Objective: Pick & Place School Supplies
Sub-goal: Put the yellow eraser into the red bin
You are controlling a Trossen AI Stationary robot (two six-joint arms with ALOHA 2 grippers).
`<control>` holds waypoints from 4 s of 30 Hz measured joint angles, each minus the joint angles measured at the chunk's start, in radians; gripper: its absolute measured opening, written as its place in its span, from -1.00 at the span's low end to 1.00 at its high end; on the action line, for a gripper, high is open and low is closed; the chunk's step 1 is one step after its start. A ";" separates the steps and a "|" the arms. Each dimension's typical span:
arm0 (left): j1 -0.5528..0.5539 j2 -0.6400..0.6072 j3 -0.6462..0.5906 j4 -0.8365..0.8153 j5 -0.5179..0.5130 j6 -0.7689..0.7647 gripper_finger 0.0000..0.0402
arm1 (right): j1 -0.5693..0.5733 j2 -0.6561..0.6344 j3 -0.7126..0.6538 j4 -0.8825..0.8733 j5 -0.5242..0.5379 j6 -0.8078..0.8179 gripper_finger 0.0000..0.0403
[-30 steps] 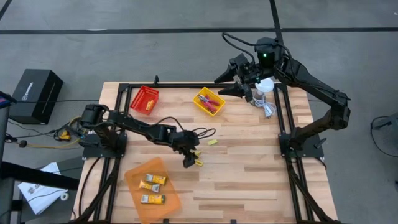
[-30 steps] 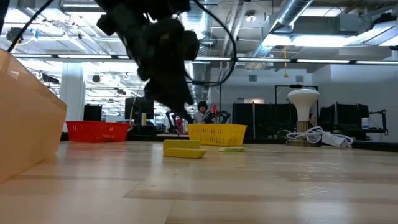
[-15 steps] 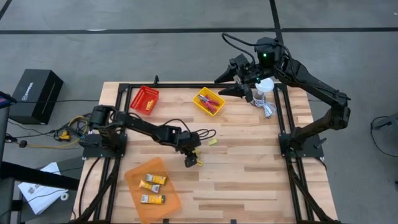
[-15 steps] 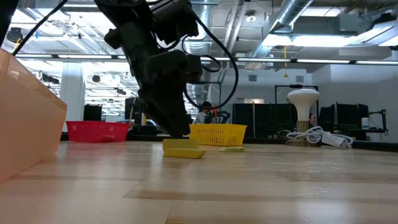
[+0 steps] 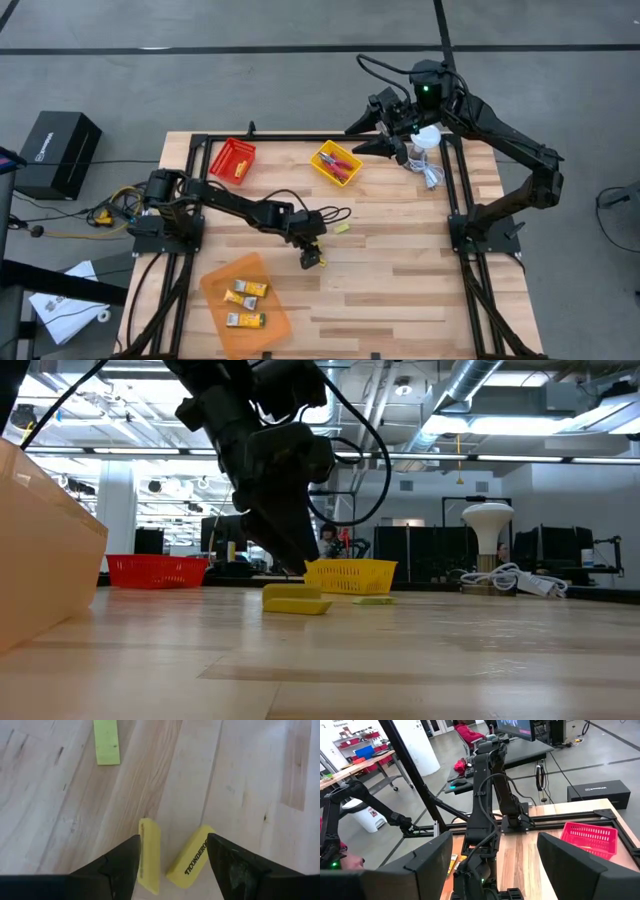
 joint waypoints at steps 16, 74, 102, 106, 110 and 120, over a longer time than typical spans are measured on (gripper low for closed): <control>0.001 0.000 0.000 -0.004 -0.002 0.002 0.13 | 0.000 0.000 0.000 0.000 -0.001 0.000 0.40; 0.078 0.081 -0.025 0.031 0.025 0.060 -0.87 | -0.005 0.000 0.000 0.011 -0.001 -0.017 0.40; 0.915 -0.680 -0.418 0.015 -0.135 0.010 -0.87 | -0.004 0.000 0.000 0.125 0.008 0.010 0.40; 1.010 -0.742 -0.515 -0.003 -0.110 -0.009 -0.87 | -0.004 0.000 0.000 0.125 0.027 0.010 0.40; 1.073 -0.749 -0.575 -0.005 -0.089 -0.006 -0.87 | -0.006 0.000 0.000 0.126 0.039 0.019 0.40; 1.093 -0.716 -0.604 0.034 -0.082 0.047 -0.83 | -0.006 0.000 0.000 0.139 0.066 0.036 0.40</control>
